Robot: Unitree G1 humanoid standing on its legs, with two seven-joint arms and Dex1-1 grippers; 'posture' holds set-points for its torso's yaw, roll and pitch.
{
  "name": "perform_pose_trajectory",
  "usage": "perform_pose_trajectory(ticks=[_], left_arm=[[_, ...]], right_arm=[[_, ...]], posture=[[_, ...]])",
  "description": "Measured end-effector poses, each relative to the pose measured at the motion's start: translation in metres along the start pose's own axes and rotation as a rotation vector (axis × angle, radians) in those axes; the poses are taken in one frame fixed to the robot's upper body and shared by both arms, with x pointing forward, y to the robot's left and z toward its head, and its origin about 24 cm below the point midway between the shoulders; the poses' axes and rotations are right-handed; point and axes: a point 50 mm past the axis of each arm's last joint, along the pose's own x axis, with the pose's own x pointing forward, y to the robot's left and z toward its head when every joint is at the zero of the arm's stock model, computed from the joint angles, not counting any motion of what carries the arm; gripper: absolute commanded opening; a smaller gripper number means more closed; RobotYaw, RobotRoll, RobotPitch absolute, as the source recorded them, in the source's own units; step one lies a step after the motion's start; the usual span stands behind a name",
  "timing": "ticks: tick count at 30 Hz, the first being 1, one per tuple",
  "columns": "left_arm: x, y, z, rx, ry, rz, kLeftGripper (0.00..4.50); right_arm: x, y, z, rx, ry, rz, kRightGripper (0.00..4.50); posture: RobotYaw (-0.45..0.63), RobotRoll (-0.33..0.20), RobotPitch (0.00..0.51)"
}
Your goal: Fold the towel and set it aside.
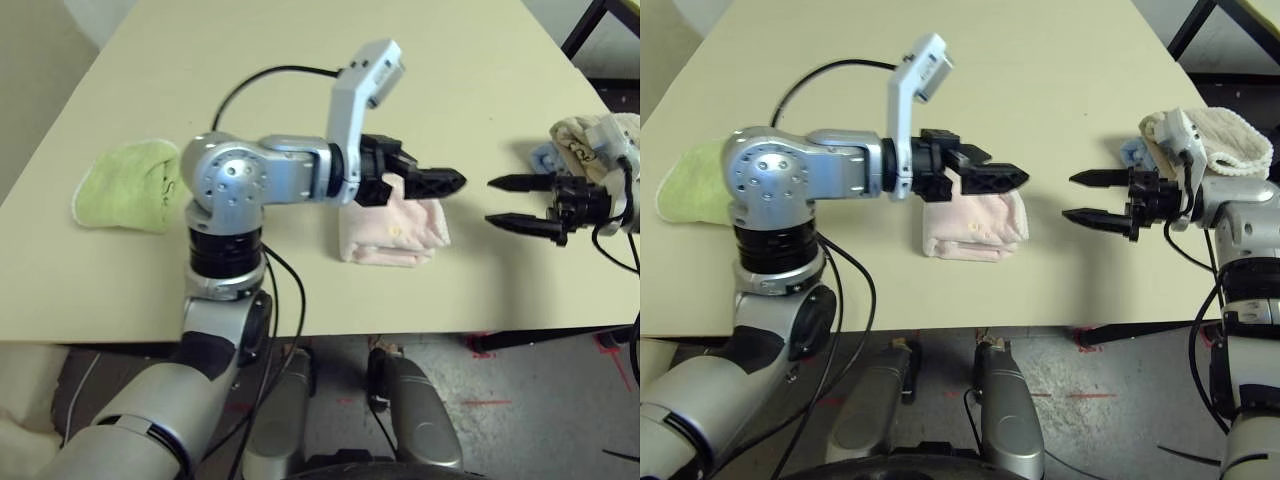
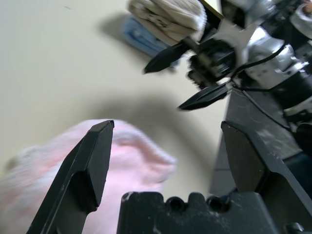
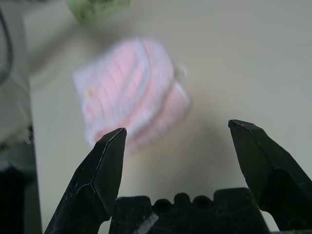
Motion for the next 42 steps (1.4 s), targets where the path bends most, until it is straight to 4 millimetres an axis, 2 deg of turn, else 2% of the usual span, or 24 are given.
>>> perform_pose_trajectory(ticks=[1, 4, 9, 10, 11, 16, 21, 31, 38, 40, 42], left_arm=[[-0.005, 0.006, -0.004, 0.005, -0.007, 0.02, 3.52], [-0.021, 0.024, -0.021, 0.049, -0.004, 0.092, 2.37], [-0.024, 0.026, -0.037, 0.224, -0.005, 0.052, 0.35], [-0.022, 0.026, -0.04, 0.25, -0.003, 0.038, 0.03], [-0.02, 0.025, -0.043, 0.278, -0.004, 0.02, 0.0], [-0.007, 0.014, -0.043, 0.349, -0.063, -0.058, 0.0], [0.01, 0.024, -0.06, 0.365, 0.031, -0.018, 0.0], [0.019, 0.046, -0.093, 0.347, 0.196, 0.07, 0.0], [0.02, 0.047, -0.094, 0.331, 0.181, 0.081, 0.0], [0.019, 0.045, -0.091, 0.312, 0.159, 0.079, 0.0], [0.015, 0.041, -0.083, 0.295, 0.125, 0.072, 0.38]], right_arm=[[0.004, 0.001, 0.002, 0.009, -0.016, 0.015, 3.9], [0.02, 0.005, 0.011, 0.034, -0.064, 0.057, 2.82], [0.047, 0.016, 0.025, 0.01, -0.11, 0.135, 0.84], [0.052, 0.018, 0.026, 0.009, -0.111, 0.151, 0.49], [0.058, 0.02, 0.027, 0.007, -0.109, 0.167, 0.08], [0.08, 0.029, 0.022, 0.008, -0.087, 0.224, 0.03], [0.093, 0.031, 0.004, 0.009, 0.008, 0.223, 0.03], [0.093, 0.02, -0.042, 0.011, 0.175, 0.129, 0.03], [0.097, 0.02, -0.046, -0.01, 0.164, 0.128, 0.03], [0.096, 0.02, -0.045, -0.007, 0.141, 0.131, 0.49], [0.094, 0.02, -0.041, 0.005, 0.104, 0.147, 1.04]], posture=[[0.1, 0.0, 0.16], [0.1, 0.0, 0.159], [0.1, 0.0, 0.162], [0.1, 0.0, 0.162], [0.1, 0.0, 0.163], [0.11, 0.0, 0.162], [0.11, 0.0, 0.161], [0.1, 0.0, 0.158], [0.1, 0.0, 0.159], [0.1, 0.0, 0.159], [0.1, 0.0, 0.159]])
